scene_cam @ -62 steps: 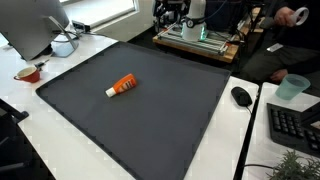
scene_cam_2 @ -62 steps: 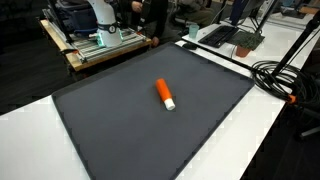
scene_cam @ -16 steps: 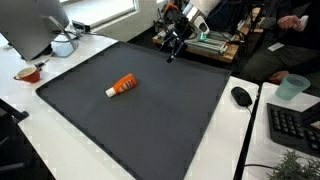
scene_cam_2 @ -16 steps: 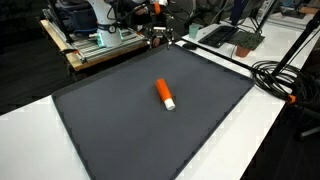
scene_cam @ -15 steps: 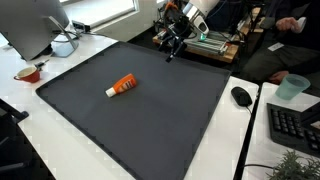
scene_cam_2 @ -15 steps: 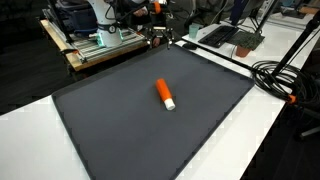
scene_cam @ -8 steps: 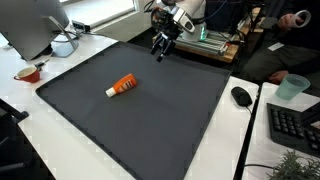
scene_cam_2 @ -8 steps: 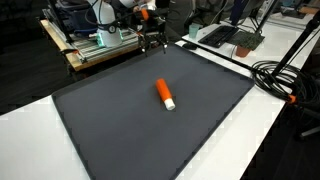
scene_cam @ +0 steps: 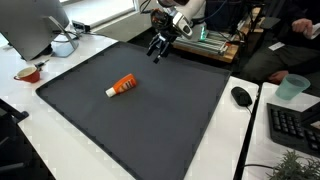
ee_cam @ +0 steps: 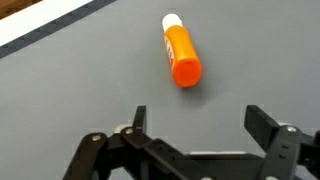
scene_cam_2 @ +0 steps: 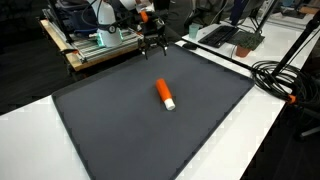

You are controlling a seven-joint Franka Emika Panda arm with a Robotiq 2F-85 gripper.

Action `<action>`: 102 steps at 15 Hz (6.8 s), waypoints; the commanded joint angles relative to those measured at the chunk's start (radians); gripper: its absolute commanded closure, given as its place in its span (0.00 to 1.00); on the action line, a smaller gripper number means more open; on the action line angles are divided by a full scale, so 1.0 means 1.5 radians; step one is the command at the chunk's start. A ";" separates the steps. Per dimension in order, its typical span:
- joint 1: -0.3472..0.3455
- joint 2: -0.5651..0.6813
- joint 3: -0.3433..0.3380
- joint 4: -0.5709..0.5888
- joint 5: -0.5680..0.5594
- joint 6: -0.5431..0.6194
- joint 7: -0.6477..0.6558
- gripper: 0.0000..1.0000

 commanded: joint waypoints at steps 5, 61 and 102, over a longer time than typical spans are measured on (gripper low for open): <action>0.014 0.137 0.027 0.034 -0.139 -0.198 0.152 0.00; -0.010 0.318 0.007 0.174 -0.133 -0.278 0.090 0.00; 0.154 0.240 -0.119 0.139 -0.135 -0.264 0.121 0.79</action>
